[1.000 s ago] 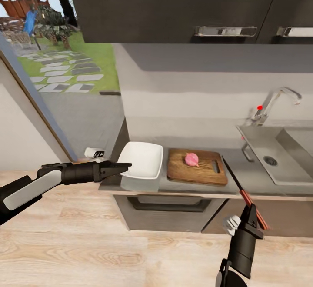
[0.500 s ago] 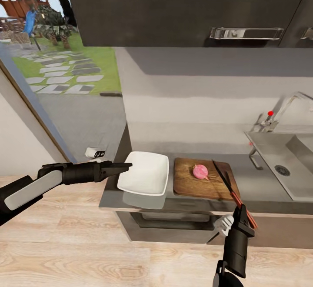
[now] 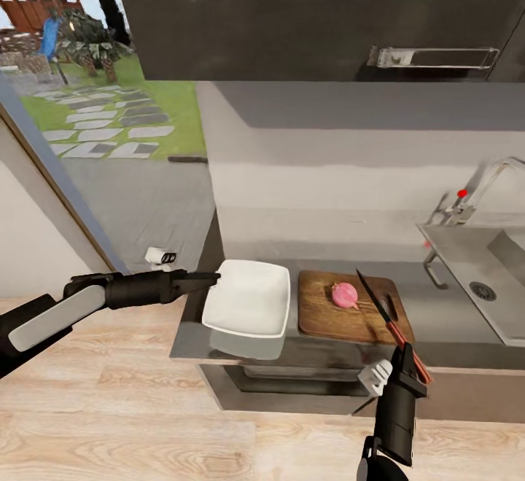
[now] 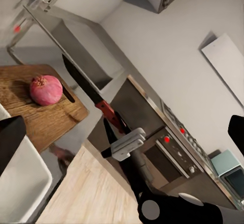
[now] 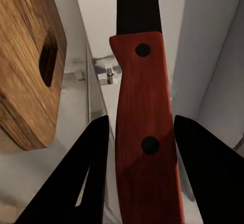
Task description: In the kitchen, take the Vidalia onion out of the sink, dice it on the chopping board with the paring knife, put the diced onion into the bowl on the countertop, then place both the paring knife and the chopping board into the sink.
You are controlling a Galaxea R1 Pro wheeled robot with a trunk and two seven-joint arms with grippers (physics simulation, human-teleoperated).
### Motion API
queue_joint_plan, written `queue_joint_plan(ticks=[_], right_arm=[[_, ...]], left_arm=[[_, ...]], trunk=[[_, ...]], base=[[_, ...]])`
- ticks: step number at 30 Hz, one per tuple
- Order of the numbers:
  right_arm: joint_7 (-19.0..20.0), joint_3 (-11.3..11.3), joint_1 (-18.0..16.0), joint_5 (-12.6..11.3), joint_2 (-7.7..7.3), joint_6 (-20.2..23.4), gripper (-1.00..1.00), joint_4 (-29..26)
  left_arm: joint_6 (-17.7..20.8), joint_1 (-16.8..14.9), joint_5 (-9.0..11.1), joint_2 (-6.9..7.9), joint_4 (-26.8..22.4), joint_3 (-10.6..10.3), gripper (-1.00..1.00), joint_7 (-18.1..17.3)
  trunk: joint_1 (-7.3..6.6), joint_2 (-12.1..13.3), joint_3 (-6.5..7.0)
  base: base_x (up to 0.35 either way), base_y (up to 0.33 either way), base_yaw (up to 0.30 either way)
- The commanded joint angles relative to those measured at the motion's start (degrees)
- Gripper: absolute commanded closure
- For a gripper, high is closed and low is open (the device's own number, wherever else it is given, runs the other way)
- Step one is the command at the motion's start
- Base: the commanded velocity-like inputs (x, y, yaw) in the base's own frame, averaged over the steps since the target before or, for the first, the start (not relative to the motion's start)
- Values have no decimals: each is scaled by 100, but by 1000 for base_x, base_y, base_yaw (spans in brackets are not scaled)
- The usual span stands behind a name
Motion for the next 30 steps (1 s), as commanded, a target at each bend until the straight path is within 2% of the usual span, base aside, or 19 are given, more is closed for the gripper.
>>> queue_joint_plan(ticks=[1,7,8,9,10,30], right_arm=[[24,-9,-3,45,6,28,100,-5],[276,-9,-3,40,6,-13,100,-6],[438,-9,-3,103,6,35,100,-1],[423,-9,-3,106,6,33,100,-1],[418,-9,-3,106,6,30,100,-1],[365,-9,-3,101,6,20,100,-1]], left_arm=[[39,-12,60,5,2,-18,-100,-3],[39,-12,63,3,3,-18,-100,2],[50,-12,66,-108,63,-18,-100,9],[64,-12,66,-199,122,-18,-100,6],[65,-12,66,-213,128,-18,-100,5],[66,-12,63,-230,135,-18,-100,3]], trunk=[[6,-11,-10],[6,-11,-10],[6,-11,-10],[6,-11,-10],[6,-11,-10],[6,-11,-10]], base=[[222,191,0],[250,189,0],[1,0,0],[0,0,0],[0,0,0],[0,0,0]])
